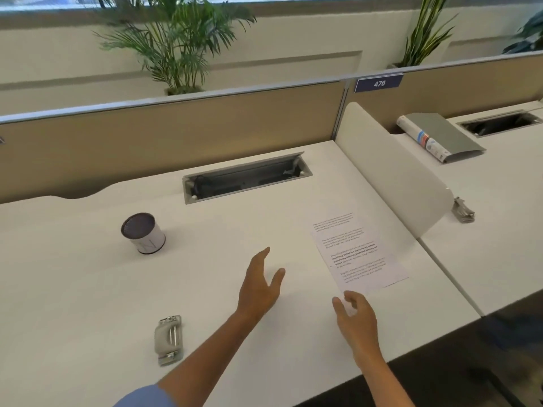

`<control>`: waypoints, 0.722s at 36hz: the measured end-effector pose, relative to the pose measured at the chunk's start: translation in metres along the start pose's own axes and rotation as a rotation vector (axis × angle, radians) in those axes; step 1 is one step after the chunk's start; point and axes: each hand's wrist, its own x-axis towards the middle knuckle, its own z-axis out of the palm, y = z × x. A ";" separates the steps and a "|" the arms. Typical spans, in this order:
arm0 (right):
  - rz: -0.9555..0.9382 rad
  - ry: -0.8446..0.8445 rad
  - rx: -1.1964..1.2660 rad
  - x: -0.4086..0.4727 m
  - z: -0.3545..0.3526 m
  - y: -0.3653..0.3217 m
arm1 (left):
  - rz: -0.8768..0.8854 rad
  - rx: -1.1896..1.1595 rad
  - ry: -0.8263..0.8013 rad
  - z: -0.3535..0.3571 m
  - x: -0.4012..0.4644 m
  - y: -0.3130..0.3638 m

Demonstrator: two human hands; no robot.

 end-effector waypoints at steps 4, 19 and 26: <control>-0.210 -0.038 -0.201 -0.012 0.029 -0.013 | 0.163 0.187 0.047 -0.038 -0.012 -0.020; -0.717 -0.207 -0.535 -0.042 0.141 -0.072 | 0.039 0.675 0.115 -0.173 -0.070 -0.102; -0.816 -0.337 -0.570 -0.066 0.193 -0.091 | -0.079 0.706 0.129 -0.213 -0.103 -0.138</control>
